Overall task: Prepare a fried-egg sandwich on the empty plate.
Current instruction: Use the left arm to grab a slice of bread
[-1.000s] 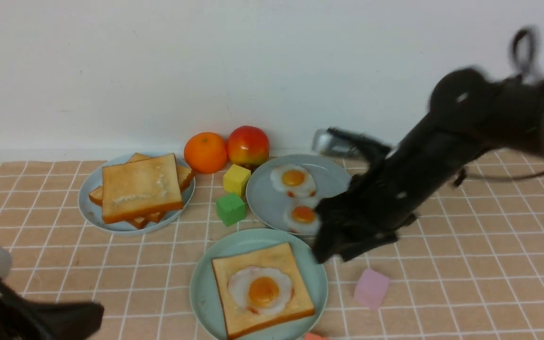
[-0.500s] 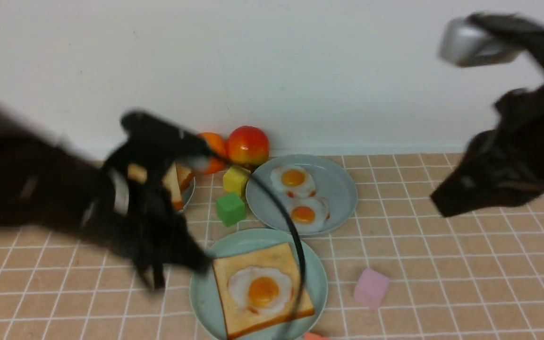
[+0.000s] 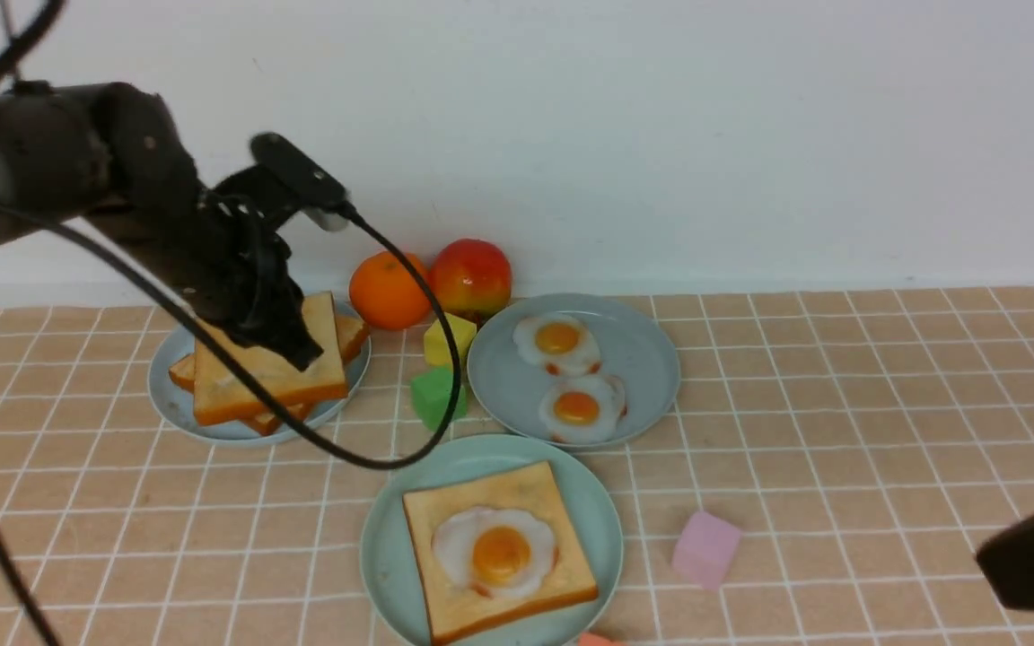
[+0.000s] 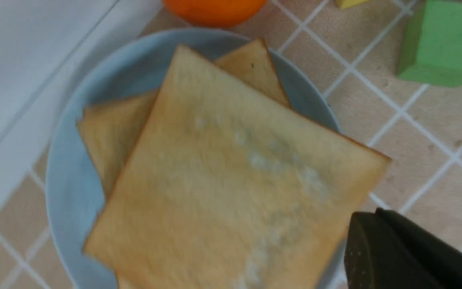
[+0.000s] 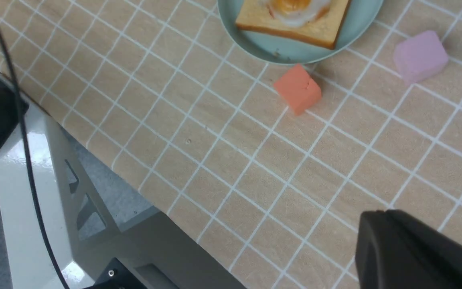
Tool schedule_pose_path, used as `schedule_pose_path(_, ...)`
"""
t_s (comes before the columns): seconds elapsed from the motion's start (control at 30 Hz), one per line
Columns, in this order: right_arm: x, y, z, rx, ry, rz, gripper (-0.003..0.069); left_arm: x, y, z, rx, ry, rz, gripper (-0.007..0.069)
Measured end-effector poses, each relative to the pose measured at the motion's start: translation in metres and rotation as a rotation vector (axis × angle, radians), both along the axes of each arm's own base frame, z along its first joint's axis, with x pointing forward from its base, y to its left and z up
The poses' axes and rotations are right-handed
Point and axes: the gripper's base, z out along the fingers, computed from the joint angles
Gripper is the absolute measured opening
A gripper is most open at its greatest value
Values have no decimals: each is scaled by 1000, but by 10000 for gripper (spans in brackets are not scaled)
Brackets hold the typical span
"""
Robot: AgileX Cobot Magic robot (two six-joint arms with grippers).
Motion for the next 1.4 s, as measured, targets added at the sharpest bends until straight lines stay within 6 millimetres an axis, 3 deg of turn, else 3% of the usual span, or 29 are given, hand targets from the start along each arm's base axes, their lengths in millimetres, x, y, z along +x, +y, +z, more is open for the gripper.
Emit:
schedule_pose_path(0.17, -11, -5, 6, 6, -58, 24, 15, 11, -8, -19, 50, 9, -111, 134)
schedule_pose_path(0.2, -14, -6, 7, 9, -68, 27, 14, 13, -8, -24, 67, 6, -124, 191)
schedule_pose_path(0.33, -18, -6, 9, 23, -78, 36, 16, 17, -5, -24, 119, -33, -144, 337)
schedule_pose_path(0.43, -18, -5, 10, 31, -74, 39, 20, 18, -5, -23, 126, -48, -147, 385)
schedule_pose_path(0.93, -20, -4, 11, 53, -65, 49, 40, 19, -5, -36, 194, -30, -271, 396)
schedule_pose_path(1.13, -20, -4, 11, 53, -66, 49, 50, 25, -6, -51, 198, -25, -278, 396)
schedule_pose_path(1.4, -20, -4, 11, 53, -66, 49, 62, 25, -6, -51, 203, -16, -283, 372)
